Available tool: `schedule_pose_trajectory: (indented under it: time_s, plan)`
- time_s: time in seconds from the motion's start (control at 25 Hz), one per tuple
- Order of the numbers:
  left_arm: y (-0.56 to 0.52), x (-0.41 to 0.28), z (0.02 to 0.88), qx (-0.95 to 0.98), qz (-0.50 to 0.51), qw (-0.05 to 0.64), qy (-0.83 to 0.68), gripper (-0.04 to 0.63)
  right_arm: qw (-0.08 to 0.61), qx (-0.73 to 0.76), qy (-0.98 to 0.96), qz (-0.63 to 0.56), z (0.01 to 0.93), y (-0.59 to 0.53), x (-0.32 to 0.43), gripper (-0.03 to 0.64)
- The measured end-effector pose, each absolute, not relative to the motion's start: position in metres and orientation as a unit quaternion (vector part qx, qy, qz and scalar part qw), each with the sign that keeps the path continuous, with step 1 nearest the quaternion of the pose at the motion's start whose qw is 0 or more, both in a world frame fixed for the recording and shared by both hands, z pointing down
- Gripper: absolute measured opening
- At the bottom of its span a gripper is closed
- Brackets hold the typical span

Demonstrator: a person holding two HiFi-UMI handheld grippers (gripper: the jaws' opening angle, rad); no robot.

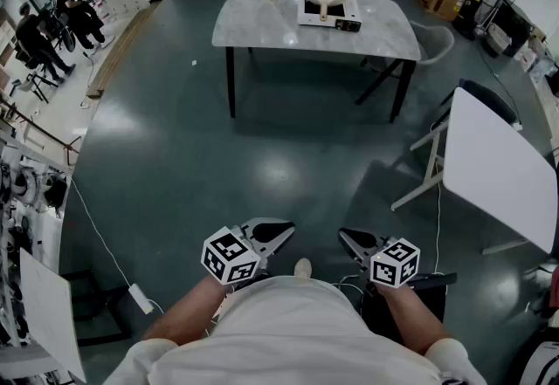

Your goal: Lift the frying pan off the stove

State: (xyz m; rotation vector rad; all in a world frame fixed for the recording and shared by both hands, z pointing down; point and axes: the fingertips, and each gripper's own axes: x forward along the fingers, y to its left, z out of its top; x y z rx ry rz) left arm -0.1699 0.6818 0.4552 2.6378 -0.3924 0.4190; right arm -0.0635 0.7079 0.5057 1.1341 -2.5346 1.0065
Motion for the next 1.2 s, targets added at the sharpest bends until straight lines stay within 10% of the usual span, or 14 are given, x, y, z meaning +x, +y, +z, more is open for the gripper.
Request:
schedule_pose_trajectory:
  time_s: [1.2]
  plan:
    - [0.35,-0.109,0.44,0.953,0.073,0.282,-0.081,0.021,0.029,0.412,-0.827,0.382,0.495,0.397,-0.001,0.021]
